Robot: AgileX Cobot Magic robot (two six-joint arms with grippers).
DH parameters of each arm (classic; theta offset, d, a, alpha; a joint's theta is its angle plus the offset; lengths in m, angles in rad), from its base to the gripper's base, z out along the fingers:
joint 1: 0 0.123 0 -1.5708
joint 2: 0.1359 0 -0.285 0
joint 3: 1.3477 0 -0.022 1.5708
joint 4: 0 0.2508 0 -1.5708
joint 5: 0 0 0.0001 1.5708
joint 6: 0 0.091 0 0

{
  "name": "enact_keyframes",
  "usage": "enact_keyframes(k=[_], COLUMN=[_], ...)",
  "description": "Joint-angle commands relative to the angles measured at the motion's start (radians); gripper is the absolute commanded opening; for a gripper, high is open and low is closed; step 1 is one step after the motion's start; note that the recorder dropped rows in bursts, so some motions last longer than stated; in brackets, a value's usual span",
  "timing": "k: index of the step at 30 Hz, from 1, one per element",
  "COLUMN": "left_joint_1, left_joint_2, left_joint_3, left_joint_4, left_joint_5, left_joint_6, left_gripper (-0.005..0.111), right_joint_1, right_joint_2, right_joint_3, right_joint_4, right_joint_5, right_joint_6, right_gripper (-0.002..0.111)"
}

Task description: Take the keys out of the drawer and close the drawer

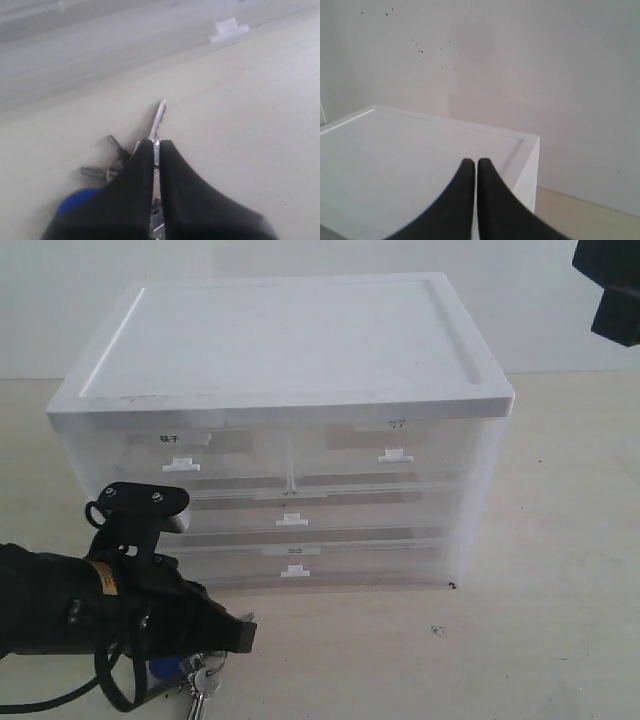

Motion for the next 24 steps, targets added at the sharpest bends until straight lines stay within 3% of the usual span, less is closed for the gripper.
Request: enact_keyframes(k=[1, 9, 15, 19, 24], left_joint_1=[-0.015, -0.015, 0.005, 0.080, 0.147], left_joint_2=[-0.055, -0.194, -0.136, -0.090, -0.058], left_joint_3=[-0.016, 0.034, 0.097, 0.097, 0.097], left_joint_4=[0.016, 0.120, 0.360, 0.475, 0.482], left_joint_5=[0.068, 0.350, 0.155, 0.126, 0.092], left_joint_6=[0.020, 0.024, -0.262, -0.349, -0.351], left_gripper=[0.005, 0.005, 0.005, 0.005, 0.005], right_joint_1=[0.000, 0.000, 0.000, 0.000, 0.000], right_joint_2=[-0.001, -0.001, -0.001, -0.001, -0.001], right_joint_3=[0.005, 0.005, 0.005, 0.007, 0.007], right_joint_4=[-0.001, -0.001, -0.001, -0.001, -0.001], right_joint_5=[0.010, 0.010, 0.010, 0.012, 0.012], right_joint_6=[-0.008, -0.011, -0.010, -0.010, -0.011], right_gripper=[0.000, 0.000, 0.000, 0.000, 0.000])
